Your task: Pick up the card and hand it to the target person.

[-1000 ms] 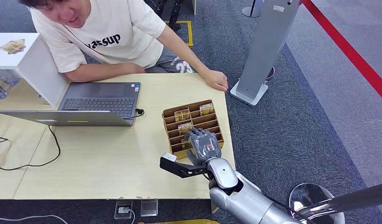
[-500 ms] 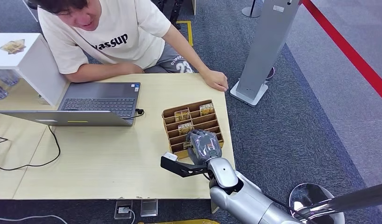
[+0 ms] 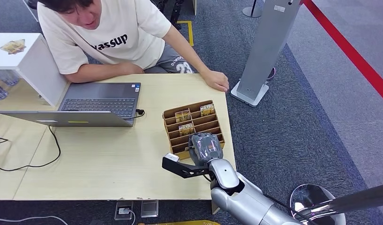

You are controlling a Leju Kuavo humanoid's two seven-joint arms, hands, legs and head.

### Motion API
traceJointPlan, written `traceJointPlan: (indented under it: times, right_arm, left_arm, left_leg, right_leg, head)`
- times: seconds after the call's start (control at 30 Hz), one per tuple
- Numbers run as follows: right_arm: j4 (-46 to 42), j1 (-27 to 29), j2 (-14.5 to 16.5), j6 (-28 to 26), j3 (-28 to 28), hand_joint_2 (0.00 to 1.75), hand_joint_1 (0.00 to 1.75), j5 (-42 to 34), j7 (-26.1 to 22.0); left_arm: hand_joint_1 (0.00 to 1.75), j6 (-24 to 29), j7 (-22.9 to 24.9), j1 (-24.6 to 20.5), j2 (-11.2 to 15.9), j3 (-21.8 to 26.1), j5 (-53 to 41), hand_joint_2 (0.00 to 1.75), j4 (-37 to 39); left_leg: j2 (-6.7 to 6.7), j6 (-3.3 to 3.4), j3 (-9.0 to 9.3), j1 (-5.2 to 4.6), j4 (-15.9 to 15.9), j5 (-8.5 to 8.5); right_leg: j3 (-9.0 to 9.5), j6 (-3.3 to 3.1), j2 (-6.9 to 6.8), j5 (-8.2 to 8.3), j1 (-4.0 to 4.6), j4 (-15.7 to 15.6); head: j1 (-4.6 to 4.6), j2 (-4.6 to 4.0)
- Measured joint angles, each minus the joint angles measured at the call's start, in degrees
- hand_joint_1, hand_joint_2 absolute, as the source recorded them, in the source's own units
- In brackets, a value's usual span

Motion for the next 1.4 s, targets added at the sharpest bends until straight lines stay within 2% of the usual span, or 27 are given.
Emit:
traceJointPlan:
  times: [0.17, 0.3, 0.73, 0.9, 1.13, 1.4]
  right_arm:
    - [0.0, 0.1, -0.1, 0.0, 0.0, 1.75, 1.5, 0.0, 0.3]
    - [0.0, 0.0, -0.1, 0.0, -0.1, 1.75, 1.74, 0.0, 0.4]
    - [-0.1, 0.0, -0.2, -0.2, -0.2, 1.75, 1.75, 0.0, 0.3]
    - [-0.7, -0.1, -0.3, 0.5, -0.4, 1.75, 1.75, -2.4, -0.5]
    - [-4.4, -0.7, -1.3, 4.4, -1.3, 1.75, 1.75, -11.2, -1.2]
    - [-14.7, -3.5, -4.4, 10.7, -2.0, 1.75, 1.75, -16.7, 1.4]
  left_arm:
    - [0.0, 0.0, 0.1, 0.0, 0.0, 0.0, 0.0, 0.0, 0.0]
    - [0.0, 0.0, 0.1, 0.0, 0.0, 0.0, 0.0, 0.0, 0.0]
    - [0.0, -0.5, -0.9, 0.0, 0.0, 0.0, -0.7, 0.0, 0.0]
    - [0.0, -0.3, -0.9, 0.0, 0.0, 0.0, -0.5, 0.0, 0.0]
    - [0.0, -0.1, -0.6, 0.0, 0.2, 0.0, -0.4, 0.0, 0.0]
    - [0.0, 0.0, -0.1, 0.1, 0.4, 0.0, 0.4, 0.0, 0.0]
  left_leg:
    - [0.0, 0.0, 0.01, 0.0, 0.0, 0.0]
    - [0.0, 0.0, 0.02, 0.0, 0.0, 0.0]
    - [0.0, 0.0, 0.03, 0.0, 0.0, 0.0]
    - [0.0, 0.0, 0.03, 0.0, 0.0, 0.0]
    - [0.0, 0.0, 0.02, 0.0, 0.0, 0.0]
    - [0.01, 0.0, 0.03, 0.0, 0.0, 0.0]
  right_leg:
    - [0.0, 0.0, 0.0, 0.0, 0.0, 0.0]
    - [0.01, 0.0, 0.0, 0.0, 0.0, 0.0]
    - [0.02, 0.0, 0.0, 0.0, 0.0, 0.0]
    - [0.02, 0.0, 0.0, 0.0, 0.0, 0.0]
    - [0.01, 0.0, 0.0, 0.0, 0.0, 0.0]
    - [0.01, 0.0, 0.01, 0.0, 0.0, 0.0]
  head:
    - [-0.02, -0.01]
    - [-0.01, -0.01]
    - [-0.02, -0.01]
    - [-0.01, 0.01]
    - [-0.01, 0.0]
    - [0.0, 0.0]
